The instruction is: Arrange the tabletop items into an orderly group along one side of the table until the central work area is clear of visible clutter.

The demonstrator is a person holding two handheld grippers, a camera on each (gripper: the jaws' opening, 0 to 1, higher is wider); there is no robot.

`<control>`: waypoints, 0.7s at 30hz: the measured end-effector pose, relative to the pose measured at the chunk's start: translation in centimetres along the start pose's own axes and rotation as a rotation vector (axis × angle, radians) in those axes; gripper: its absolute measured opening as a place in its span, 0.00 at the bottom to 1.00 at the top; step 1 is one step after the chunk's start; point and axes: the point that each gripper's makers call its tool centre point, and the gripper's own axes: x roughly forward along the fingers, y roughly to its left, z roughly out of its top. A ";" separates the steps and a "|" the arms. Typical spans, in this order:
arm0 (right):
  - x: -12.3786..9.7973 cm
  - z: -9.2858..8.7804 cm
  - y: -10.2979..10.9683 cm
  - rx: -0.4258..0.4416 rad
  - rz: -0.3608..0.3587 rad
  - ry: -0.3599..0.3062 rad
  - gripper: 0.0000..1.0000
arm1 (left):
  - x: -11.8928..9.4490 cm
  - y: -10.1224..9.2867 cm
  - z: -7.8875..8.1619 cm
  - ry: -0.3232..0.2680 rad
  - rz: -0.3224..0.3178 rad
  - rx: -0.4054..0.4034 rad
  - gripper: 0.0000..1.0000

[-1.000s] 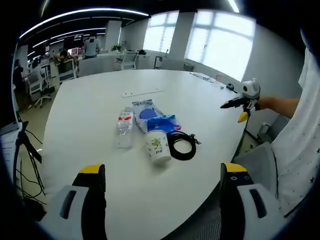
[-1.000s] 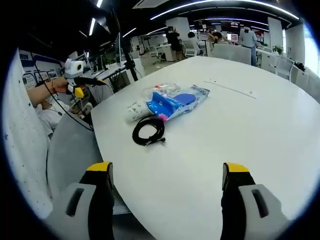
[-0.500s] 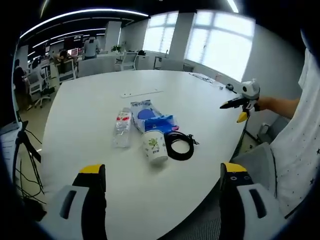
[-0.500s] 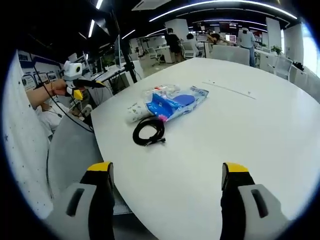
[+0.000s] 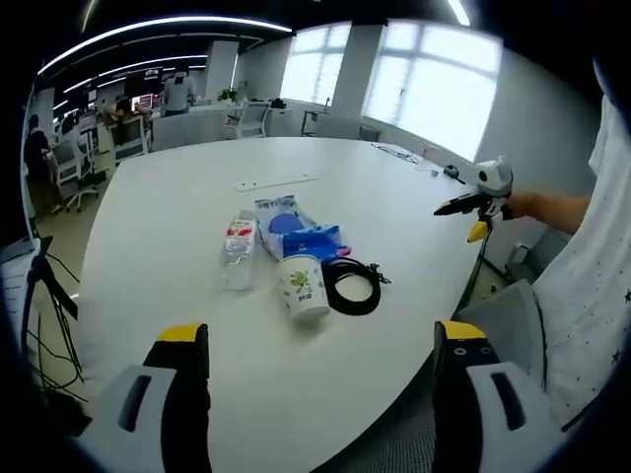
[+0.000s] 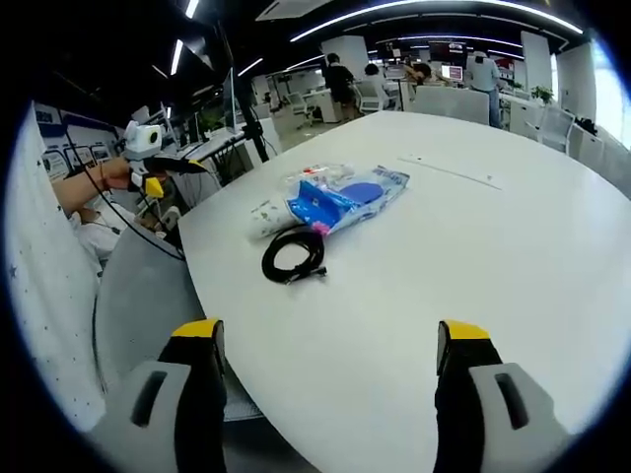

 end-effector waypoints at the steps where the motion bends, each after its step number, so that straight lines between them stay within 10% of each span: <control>1: 0.0 0.0 0.0 0.000 0.001 0.000 0.89 | 0.0 0.0 0.0 -0.001 0.000 -0.001 0.97; 21: 0.5 0.5 -0.3 0.000 0.007 0.002 0.89 | 0.4 0.5 0.3 -0.002 -0.005 -0.002 0.97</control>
